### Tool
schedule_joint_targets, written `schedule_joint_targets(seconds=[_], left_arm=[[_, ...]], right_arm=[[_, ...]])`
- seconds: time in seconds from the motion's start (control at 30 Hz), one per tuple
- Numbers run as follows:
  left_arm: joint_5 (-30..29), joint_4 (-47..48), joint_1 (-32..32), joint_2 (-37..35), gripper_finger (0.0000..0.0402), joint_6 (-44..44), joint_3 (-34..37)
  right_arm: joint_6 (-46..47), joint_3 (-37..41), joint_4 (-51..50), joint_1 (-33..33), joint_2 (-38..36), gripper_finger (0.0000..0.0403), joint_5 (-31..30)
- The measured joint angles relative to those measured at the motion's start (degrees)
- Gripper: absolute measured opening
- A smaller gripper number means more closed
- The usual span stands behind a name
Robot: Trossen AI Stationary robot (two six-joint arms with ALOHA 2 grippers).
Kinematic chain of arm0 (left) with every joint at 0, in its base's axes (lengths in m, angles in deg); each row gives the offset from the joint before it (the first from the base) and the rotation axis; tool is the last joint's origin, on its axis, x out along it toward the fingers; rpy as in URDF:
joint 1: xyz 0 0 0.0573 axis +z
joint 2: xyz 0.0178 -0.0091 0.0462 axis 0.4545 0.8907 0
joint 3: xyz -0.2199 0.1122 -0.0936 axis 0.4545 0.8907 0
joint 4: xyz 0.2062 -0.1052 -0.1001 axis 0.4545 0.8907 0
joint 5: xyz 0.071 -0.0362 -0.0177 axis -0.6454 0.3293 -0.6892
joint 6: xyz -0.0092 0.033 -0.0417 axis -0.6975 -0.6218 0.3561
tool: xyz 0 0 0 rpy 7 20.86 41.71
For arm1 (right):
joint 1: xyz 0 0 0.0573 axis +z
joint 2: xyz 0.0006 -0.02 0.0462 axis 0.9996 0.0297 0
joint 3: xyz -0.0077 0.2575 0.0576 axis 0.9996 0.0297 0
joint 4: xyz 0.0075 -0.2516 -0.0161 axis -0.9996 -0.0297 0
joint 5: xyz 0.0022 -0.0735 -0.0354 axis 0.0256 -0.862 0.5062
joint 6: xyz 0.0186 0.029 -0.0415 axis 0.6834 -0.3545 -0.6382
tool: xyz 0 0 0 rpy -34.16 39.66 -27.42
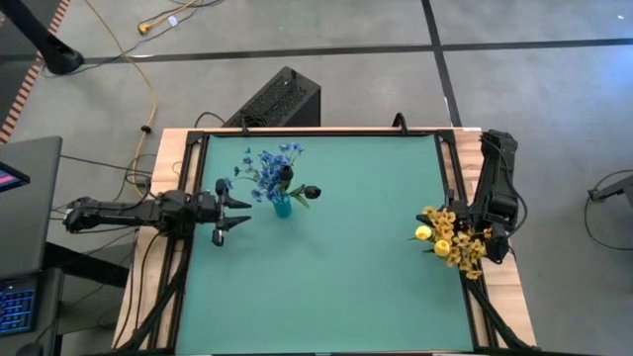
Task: Sort flowers into vase by color
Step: Return to Home Position
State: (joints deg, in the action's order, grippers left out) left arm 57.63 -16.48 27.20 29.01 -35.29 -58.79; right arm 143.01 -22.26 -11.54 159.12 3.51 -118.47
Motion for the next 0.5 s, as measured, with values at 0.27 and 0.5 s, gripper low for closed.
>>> schedule_joint_targets(seconds=[0.27,0.5], left_arm=[[-0.1,4.6,0.0,0.0,0.0141,-1.3,0.0],[1.1,6.6,0.0,0.5,0.0141,10.0,-0.1]], right_arm=[[0.0,0.0,0.0,0.0,0.0,0.0028,0.0],[0.0,0.0,0.0,0.0,0.0,0.0028,0.0]])
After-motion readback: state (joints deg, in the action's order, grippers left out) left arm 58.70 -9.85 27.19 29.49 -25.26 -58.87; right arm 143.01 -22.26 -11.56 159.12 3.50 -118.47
